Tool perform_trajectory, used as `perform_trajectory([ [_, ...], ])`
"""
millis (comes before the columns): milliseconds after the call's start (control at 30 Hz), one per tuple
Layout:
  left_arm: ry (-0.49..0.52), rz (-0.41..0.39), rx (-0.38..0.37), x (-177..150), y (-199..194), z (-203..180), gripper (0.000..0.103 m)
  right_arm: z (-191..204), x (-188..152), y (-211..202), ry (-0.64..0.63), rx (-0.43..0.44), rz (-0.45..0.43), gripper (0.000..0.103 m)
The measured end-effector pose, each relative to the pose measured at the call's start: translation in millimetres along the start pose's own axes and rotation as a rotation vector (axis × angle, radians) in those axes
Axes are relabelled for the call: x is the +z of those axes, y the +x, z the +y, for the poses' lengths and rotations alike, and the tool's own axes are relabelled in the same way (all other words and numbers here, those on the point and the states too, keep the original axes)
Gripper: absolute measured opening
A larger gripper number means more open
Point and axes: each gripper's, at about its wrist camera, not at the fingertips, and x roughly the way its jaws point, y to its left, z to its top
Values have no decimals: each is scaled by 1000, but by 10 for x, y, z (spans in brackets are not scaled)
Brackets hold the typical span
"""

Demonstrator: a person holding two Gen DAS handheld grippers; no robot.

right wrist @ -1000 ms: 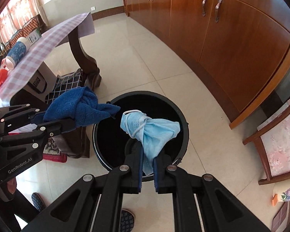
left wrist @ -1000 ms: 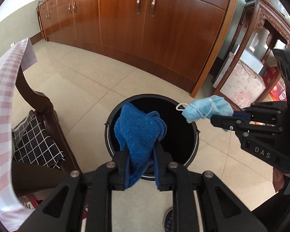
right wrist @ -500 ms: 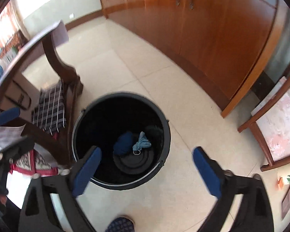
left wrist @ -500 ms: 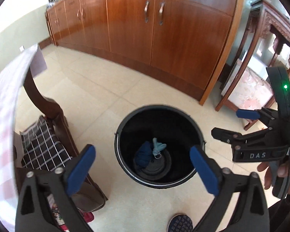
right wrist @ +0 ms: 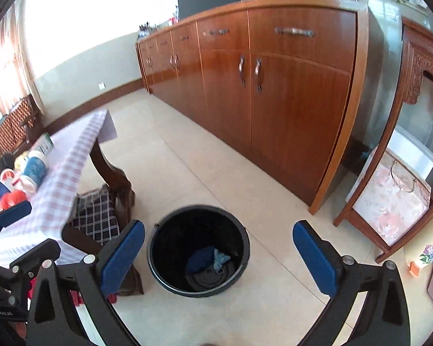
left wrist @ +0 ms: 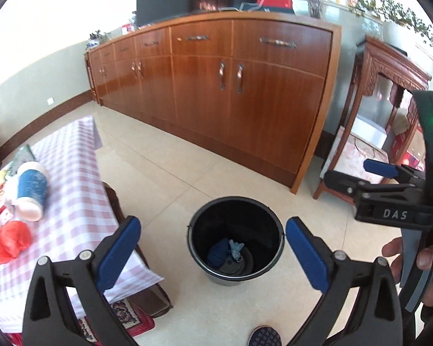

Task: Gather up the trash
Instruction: 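Move both tools back over the table toward the remaining items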

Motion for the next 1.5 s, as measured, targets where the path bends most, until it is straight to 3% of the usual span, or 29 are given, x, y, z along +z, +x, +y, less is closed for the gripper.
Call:
perform_trajectory([
  [133,-34,-36,41,-53,-266,192,101,269,15,-297,-26,46,-107,103],
  [233,-54,-56,102,-104,-462,367,101,572,35,-383,-83,115,-71,103],
  [433,-121,-98,203,-255,-876,772,101,1229,26,-489,-192,158,-58,103],
  [900,-317,-156,418,-902,-1697,1794,101,2589,-51,-841,-352,304,-126,103],
  [1167,-414,-169,521,-1182,-1947,2306,101,3164,-79,-814,-393,349,-111,103],
  [1500,-450,-147,559,-1303,-1903,2696,100,3550,-45,-686,-423,366,-99,103],
])
